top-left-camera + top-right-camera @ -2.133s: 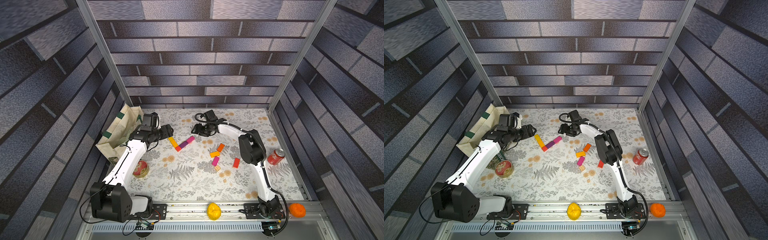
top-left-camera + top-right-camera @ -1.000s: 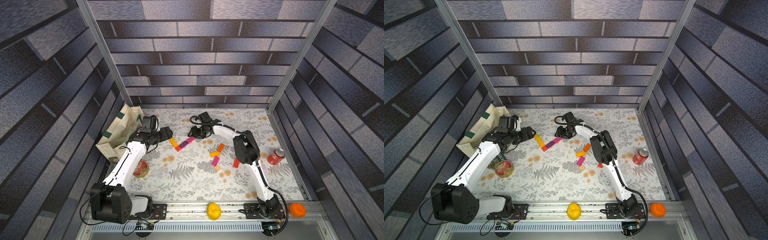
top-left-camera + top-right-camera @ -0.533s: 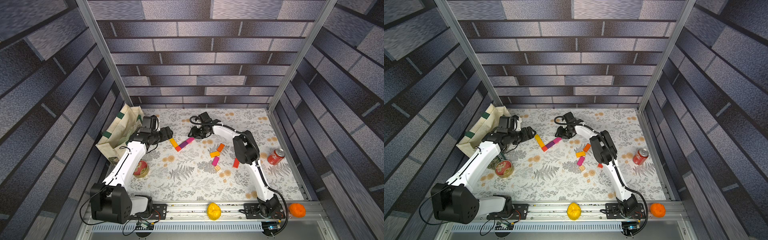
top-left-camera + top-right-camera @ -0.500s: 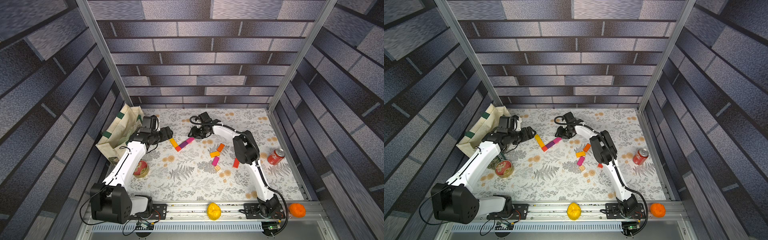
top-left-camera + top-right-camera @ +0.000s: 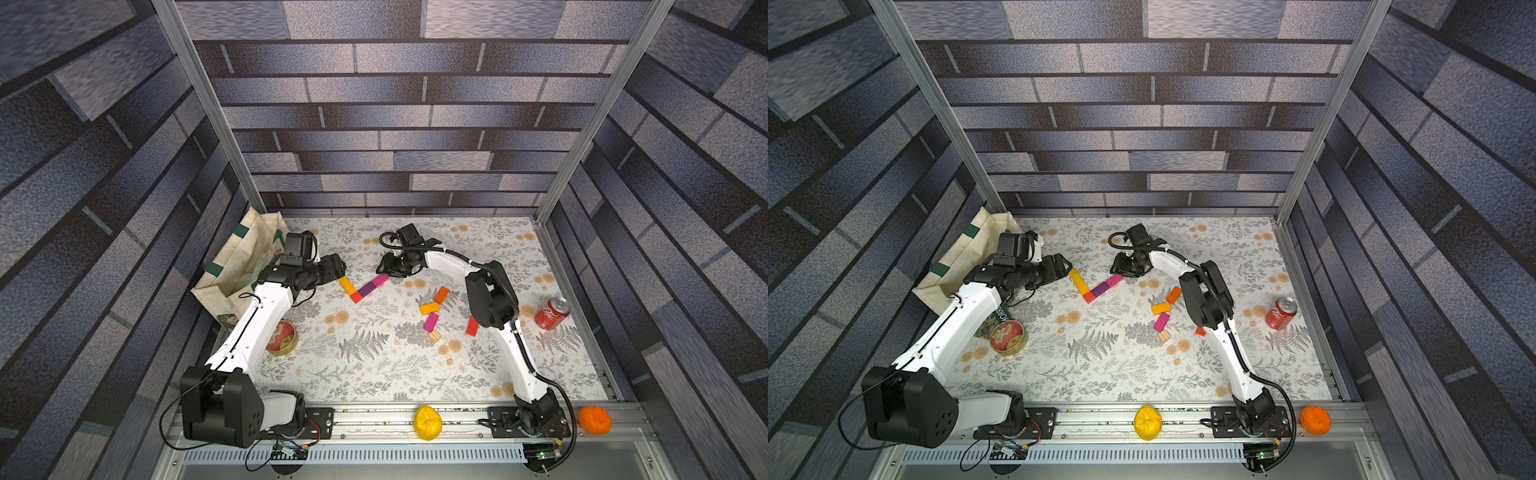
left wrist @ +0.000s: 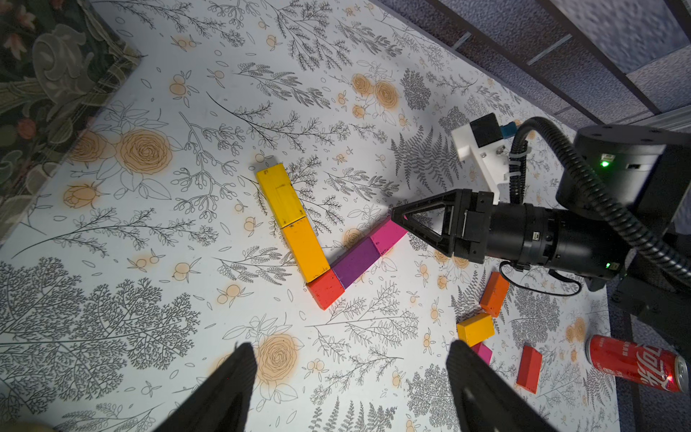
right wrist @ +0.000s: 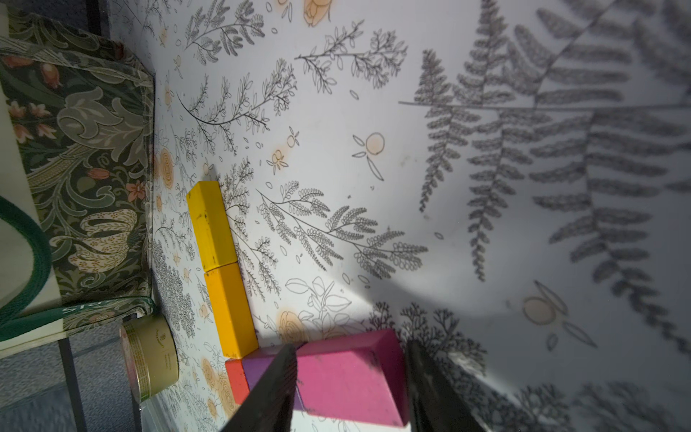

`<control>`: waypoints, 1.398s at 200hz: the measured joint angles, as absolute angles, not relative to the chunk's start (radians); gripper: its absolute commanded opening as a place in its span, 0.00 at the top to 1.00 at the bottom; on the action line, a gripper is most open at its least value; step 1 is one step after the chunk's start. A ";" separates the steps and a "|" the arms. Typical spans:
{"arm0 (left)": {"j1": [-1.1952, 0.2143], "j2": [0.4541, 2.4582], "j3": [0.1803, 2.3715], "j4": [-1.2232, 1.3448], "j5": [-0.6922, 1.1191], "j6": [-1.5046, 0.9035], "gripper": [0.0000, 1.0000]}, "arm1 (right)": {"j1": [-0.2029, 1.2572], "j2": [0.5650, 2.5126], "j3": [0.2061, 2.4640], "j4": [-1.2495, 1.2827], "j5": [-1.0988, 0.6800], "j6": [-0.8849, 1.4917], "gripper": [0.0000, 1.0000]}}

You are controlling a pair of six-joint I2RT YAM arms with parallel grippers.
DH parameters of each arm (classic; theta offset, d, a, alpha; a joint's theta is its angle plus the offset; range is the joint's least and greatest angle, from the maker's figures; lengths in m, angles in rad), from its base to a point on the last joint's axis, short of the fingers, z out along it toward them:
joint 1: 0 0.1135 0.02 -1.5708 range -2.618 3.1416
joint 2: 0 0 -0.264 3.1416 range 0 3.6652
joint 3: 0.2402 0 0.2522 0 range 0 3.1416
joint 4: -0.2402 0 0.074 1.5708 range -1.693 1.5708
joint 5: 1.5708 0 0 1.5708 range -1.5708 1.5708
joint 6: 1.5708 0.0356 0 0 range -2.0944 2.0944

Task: Assemble the letter v with building blocks
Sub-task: Assemble the building block at the center of the board.

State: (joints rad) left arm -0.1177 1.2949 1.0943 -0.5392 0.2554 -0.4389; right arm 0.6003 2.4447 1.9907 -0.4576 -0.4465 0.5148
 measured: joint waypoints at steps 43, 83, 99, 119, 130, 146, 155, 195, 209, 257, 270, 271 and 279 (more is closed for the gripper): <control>-0.118 1.295 1.094 -0.539 0.255 -0.439 0.18 | 0.600 2.446 2.001 -0.459 -0.447 0.514 0.37; -0.118 1.295 1.094 -0.540 0.255 -0.439 0.20 | 0.600 2.460 2.041 -0.480 -0.439 0.512 0.29; -0.118 1.295 1.094 -0.540 0.257 -0.439 0.23 | 0.600 2.471 2.069 -0.502 -0.427 0.506 0.27; -0.118 1.295 1.094 -0.539 0.260 -0.439 0.27 | 0.600 2.481 2.101 -0.530 -0.409 0.498 0.25; -0.118 1.295 1.094 -0.539 0.264 -0.439 0.29 | 0.599 2.482 2.119 -0.554 -0.399 0.494 0.25; -0.118 1.295 1.094 -0.539 0.270 -0.439 0.32 | 0.595 2.482 2.149 -0.577 -0.389 0.487 0.24; -0.118 1.295 1.094 -0.539 0.277 -0.438 0.34 | 0.592 2.482 2.164 -0.584 -0.383 0.483 0.24; -0.146 1.328 1.116 -0.545 0.284 -0.430 0.39 | 0.566 2.473 2.181 -0.617 -0.356 0.458 0.23; -0.172 1.352 1.139 -0.550 0.279 -0.422 0.39 | 0.558 2.449 2.163 -0.627 -0.343 0.448 0.23; -0.318 1.455 1.276 -0.605 0.204 -0.359 0.39 | 0.534 2.195 1.924 -0.607 -0.298 0.426 0.23; -0.352 1.490 1.318 -0.619 0.187 -0.342 0.39 | 0.527 2.109 1.841 -0.587 -0.283 0.424 0.22; -0.354 1.491 1.320 -0.620 0.186 -0.341 0.39 | 0.527 2.104 1.837 -0.587 -0.281 0.424 0.22; -0.374 1.517 1.349 -0.629 0.178 -0.334 0.40 | 0.521 2.047 1.782 -0.574 -0.265 0.425 0.22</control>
State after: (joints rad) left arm -0.3744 1.5166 1.3495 -0.6292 0.1783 -0.3344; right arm 0.5205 2.0468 1.7821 -0.5739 -0.2653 0.4248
